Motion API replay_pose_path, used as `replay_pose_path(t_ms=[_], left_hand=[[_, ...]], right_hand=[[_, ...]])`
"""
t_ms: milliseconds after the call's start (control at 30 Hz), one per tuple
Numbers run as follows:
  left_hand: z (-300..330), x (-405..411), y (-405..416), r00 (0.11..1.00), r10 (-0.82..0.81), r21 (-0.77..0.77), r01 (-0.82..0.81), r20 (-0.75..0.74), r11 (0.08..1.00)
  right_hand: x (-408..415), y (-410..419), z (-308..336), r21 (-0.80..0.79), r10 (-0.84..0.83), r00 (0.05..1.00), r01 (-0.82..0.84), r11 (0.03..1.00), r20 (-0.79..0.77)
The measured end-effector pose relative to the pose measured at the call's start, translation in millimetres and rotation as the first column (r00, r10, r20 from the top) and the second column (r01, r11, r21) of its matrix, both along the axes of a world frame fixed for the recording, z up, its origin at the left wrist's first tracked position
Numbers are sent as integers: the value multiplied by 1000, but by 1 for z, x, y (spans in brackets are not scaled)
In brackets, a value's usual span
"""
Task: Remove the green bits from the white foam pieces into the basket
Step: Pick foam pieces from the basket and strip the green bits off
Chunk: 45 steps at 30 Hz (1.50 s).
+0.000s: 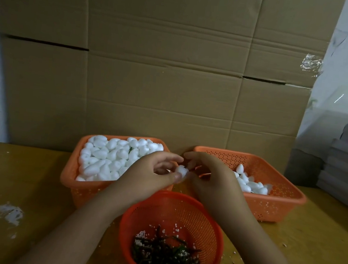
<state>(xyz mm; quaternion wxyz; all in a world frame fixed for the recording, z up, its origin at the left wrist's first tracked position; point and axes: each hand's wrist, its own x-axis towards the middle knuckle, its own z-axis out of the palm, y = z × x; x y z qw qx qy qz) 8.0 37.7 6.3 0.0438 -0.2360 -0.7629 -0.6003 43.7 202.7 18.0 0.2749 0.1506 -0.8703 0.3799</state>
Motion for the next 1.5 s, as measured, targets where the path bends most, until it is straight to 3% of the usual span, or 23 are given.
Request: replay_pose_path(t_ms=[233,400,533,700,867,933,1067,1167,1267,1500], left_hand=[[-5,-3,7,989,88,-126,-102,-116,987],[-1,-3,2,986,133,70,-127,-97,989],[0,-2,4,987,131,133,-118,-90,984],[1,0,3,961,198,59,-191,-192,980],[1,0,4,911,268,-39,-295,-314,955],[1,-1,3,917,279,-12,-294,-286,956],[1,-1,1,983,171,123,-162,-70,979],[1,1,0,993,119,163,-114,-18,980],[2,1,2,990,131,141,-122,-52,982],[-3,-1,6,958,191,5,-194,-216,981]], right_hand=[[1,-8,0,-105,89,996,-87,991,8],[0,-3,-3,-41,-125,991,127,991,57],[0,-4,-4,-27,-114,989,117,993,93],[5,-8,-3,-108,-13,998,7,994,-61],[2,-8,-4,-53,34,997,-37,998,-66],[3,-10,-4,-80,57,997,-61,995,-54],[1,-9,-6,-254,56,997,-40,966,57],[-2,-7,-6,-360,86,988,-34,932,129],[0,-7,-3,-409,114,991,-73,910,76],[3,-11,-2,-344,160,987,-149,927,5]])
